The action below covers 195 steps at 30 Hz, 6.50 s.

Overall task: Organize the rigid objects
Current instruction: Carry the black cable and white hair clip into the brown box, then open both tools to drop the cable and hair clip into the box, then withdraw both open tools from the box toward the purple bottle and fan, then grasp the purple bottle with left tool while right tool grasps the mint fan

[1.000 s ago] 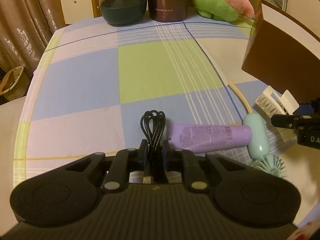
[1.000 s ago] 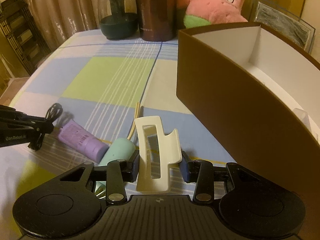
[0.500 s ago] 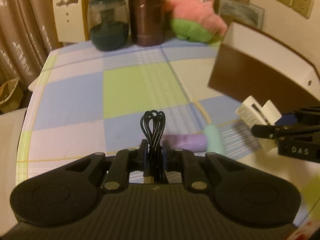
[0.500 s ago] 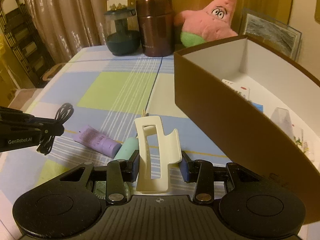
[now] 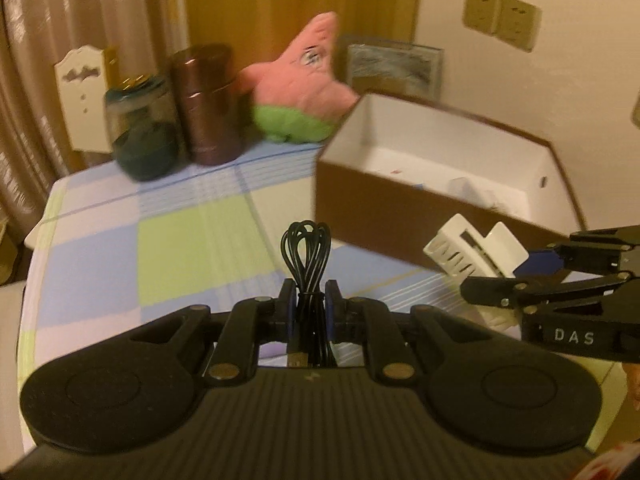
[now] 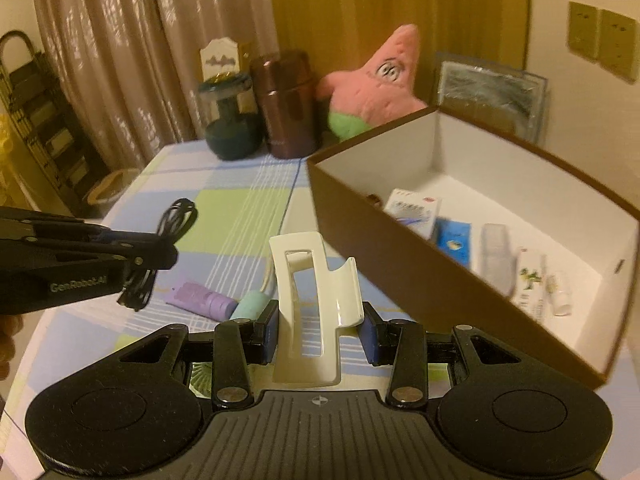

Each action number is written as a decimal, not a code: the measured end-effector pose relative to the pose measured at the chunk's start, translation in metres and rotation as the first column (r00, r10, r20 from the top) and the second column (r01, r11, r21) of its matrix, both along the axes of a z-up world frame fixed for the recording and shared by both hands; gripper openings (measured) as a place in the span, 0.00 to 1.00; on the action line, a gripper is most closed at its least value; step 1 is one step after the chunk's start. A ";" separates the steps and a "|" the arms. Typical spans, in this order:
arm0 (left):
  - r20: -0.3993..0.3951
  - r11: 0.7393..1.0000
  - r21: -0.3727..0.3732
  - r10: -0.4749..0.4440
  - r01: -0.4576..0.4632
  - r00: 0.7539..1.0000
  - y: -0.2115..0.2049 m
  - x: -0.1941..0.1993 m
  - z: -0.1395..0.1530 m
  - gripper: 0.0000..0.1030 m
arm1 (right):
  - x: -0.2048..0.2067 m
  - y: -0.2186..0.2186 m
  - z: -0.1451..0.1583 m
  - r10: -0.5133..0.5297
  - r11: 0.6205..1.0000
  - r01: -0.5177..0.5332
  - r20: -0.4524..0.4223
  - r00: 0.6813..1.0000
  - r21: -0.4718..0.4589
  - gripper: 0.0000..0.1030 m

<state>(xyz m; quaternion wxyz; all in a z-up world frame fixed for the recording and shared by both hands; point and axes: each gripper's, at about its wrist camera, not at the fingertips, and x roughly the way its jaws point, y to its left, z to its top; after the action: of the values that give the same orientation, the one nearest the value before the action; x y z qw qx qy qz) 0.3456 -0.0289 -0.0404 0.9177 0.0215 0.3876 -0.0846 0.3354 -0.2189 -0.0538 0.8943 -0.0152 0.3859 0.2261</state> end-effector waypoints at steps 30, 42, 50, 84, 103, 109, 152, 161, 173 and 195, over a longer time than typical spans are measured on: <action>-0.058 0.978 0.039 -0.200 0.203 0.978 -0.179 0.151 -0.007 0.13 | 0.120 -0.155 0.003 -0.247 0.969 0.247 -0.019 0.969 -0.015 0.40; -0.123 0.978 0.057 -0.195 0.203 0.973 -0.199 0.203 -0.035 0.13 | 0.167 -0.166 -0.020 -0.253 0.967 0.251 -0.062 0.966 -0.035 0.40; -0.131 0.977 0.068 -0.193 0.203 0.972 -0.206 0.223 -0.049 0.15 | 0.181 -0.165 -0.029 -0.264 0.964 0.262 -0.082 0.961 -0.038 0.40; -0.080 0.996 0.013 -0.089 0.090 0.993 -0.143 0.167 -0.005 0.51 | 0.126 -0.164 -0.005 -0.287 0.954 0.289 -0.040 0.957 0.083 0.65; 0.014 0.999 0.015 -0.039 0.039 0.999 -0.123 0.085 0.033 0.72 | 0.051 -0.154 0.039 -0.296 0.948 0.291 0.025 0.955 0.131 0.66; 0.029 1.000 0.004 -0.031 0.031 0.999 -0.108 0.053 0.041 0.73 | 0.024 -0.146 0.045 -0.279 0.952 0.272 0.034 0.960 0.139 0.66; -0.164 0.974 0.026 0.225 -0.224 0.960 0.045 -0.079 -0.031 0.69 | -0.047 0.025 -0.029 0.090 0.995 -0.083 -0.152 0.984 0.052 0.66; -0.189 0.977 0.021 0.210 -0.210 0.959 0.062 -0.071 -0.058 0.68 | -0.038 0.058 -0.058 0.101 0.995 -0.100 -0.189 0.977 0.017 0.66; -0.229 0.990 0.037 0.142 -0.137 0.963 0.085 -0.044 -0.097 0.67 | -0.020 0.101 -0.097 0.090 0.995 -0.098 -0.191 0.977 -0.034 0.66; -0.181 0.993 0.094 -0.053 0.071 0.982 0.088 0.007 -0.117 0.67 | -0.016 0.111 -0.111 0.157 0.977 -0.167 -0.083 0.984 -0.136 0.56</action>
<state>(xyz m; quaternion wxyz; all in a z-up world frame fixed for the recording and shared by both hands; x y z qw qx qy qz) 0.3531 0.0591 -0.1575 0.8740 0.0720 0.4711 -0.0952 0.3191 -0.1082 -0.1653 0.8551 -0.1022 0.4302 0.2706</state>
